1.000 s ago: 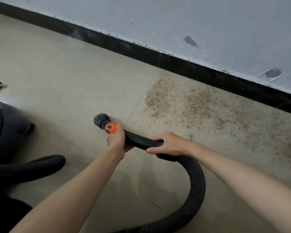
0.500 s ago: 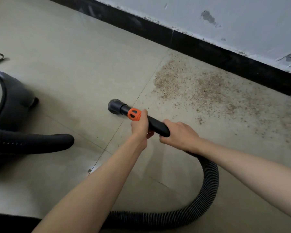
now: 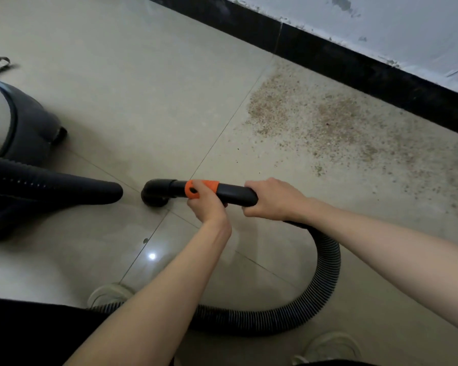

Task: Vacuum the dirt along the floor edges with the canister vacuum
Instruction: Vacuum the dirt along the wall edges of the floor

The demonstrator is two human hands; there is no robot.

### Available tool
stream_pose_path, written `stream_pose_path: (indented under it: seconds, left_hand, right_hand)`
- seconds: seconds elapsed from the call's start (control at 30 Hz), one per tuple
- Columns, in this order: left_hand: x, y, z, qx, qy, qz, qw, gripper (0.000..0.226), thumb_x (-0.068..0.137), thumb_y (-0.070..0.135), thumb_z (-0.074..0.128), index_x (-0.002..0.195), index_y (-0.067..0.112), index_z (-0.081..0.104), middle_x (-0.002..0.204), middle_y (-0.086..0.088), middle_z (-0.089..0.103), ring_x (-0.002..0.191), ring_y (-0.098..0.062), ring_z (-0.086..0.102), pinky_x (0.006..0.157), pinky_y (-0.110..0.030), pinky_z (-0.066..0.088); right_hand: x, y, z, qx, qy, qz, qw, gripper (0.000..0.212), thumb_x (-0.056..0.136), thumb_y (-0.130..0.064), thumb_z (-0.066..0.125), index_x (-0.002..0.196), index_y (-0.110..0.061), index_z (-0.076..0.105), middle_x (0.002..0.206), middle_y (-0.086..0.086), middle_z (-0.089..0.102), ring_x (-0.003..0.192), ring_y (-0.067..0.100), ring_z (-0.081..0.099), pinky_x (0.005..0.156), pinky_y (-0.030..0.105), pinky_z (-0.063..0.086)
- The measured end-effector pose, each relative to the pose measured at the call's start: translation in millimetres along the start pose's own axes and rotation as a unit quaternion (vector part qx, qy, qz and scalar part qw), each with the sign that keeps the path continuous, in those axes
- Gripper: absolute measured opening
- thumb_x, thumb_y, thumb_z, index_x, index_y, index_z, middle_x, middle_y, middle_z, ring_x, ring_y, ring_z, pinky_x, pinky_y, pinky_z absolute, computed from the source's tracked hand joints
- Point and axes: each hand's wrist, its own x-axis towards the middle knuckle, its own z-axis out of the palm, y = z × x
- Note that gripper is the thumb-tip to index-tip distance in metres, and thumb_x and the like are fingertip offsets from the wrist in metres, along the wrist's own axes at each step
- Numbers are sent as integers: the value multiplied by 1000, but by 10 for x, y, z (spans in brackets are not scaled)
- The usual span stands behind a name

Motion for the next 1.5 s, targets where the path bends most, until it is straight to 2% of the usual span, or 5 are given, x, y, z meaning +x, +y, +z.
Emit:
stream_pose_path:
  seconds: [0.43, 0.87, 1.03, 1.13, 1.5]
  left_hand:
    - [-330, -497, 44, 117, -185, -71, 973, 30, 99, 36, 37, 103, 9, 49, 83, -8, 54, 64, -17, 54, 52, -25, 47]
    - [-430, -143, 984, 80, -281, -114, 950, 42, 99, 41, 44, 119, 4, 46, 113, -15, 56, 96, -26, 60, 80, -34, 53]
    - [-283, 33, 1228, 89, -303, -129, 940, 33, 100, 39, 43, 106, 7, 44, 88, -7, 49, 83, -21, 54, 82, -38, 48]
    - [-155, 108, 1196, 70, -297, -129, 944, 29, 101, 35, 41, 85, 11, 41, 75, -2, 40, 67, -15, 45, 71, -33, 48]
    - [129, 1, 910, 45, -310, -120, 942, 31, 101, 40, 37, 99, 11, 47, 85, -5, 52, 79, -14, 53, 76, -28, 45]
  right_hand:
    - [-520, 547, -19, 77, -72, 111, 988, 16, 75, -23, 70, 75, -25, 54, 66, 2, 62, 51, 20, 61, 44, 29, 50]
    - [-362, 644, -351, -43, 140, 236, 961, 23, 80, -34, 62, 93, -23, 47, 81, 3, 51, 76, 28, 48, 66, 31, 35]
    - [-193, 510, -336, -134, 181, 224, 948, 23, 89, -28, 57, 99, -13, 43, 97, 13, 65, 90, 35, 63, 66, 33, 33]
    - [-94, 444, -329, -151, 161, 195, 956, 26, 92, -31, 55, 97, -14, 36, 101, 12, 66, 94, 35, 64, 67, 33, 35]
    - [-331, 716, -265, 63, 25, 132, 989, 40, 85, -65, 57, 78, -27, 50, 67, -8, 60, 68, 11, 58, 67, 31, 45]
